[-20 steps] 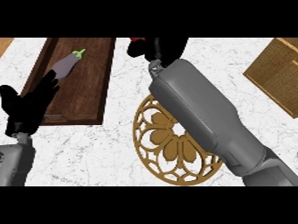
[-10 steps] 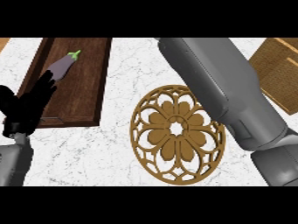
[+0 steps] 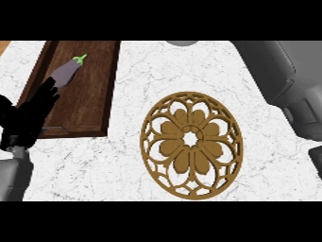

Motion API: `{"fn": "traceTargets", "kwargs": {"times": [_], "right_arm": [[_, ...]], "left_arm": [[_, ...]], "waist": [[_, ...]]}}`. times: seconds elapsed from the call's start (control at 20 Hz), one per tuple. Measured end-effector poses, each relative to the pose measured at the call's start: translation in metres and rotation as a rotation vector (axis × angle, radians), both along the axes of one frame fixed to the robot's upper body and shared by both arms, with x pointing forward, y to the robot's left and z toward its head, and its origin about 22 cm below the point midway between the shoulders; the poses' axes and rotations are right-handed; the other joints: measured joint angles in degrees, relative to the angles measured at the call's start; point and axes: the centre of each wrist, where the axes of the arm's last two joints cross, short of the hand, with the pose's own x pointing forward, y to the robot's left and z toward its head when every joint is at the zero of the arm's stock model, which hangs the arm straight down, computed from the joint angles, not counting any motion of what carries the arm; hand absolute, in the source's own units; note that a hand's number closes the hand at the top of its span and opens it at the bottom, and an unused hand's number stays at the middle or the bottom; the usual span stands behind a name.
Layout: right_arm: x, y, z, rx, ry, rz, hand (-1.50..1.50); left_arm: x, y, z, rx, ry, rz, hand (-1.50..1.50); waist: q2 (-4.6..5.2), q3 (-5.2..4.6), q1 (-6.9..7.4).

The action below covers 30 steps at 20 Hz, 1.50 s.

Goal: Pick the tomato from the placemat and place it in the basket

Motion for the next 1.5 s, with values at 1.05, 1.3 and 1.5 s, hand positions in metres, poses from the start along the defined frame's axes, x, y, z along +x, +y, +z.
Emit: {"fn": "traceTargets", "kwargs": {"times": [1.05,1.3,1.5], "right_arm": [[0.007,-0.145,-0.062,0.041,0.043,-0.185,1.5],[0.002,-0.176,-0.084,0.061,0.009,-0.274,-1.5],[-0.002,-0.194,-0.1,0.091,0.02,-0.313,-1.5]], "left_arm": [[-0.006,0.002,0.002,-0.005,-0.005,0.027,0.0],[-0.003,0.001,0.002,-0.011,-0.005,0.027,0.0],[0.001,-0.002,0.003,-0.011,-0.006,0.022,0.0]], "waist": [[-0.26,0.09,-0.99],[-0.15,0.07,-1.04],[-0.06,0.09,-0.77]]}}
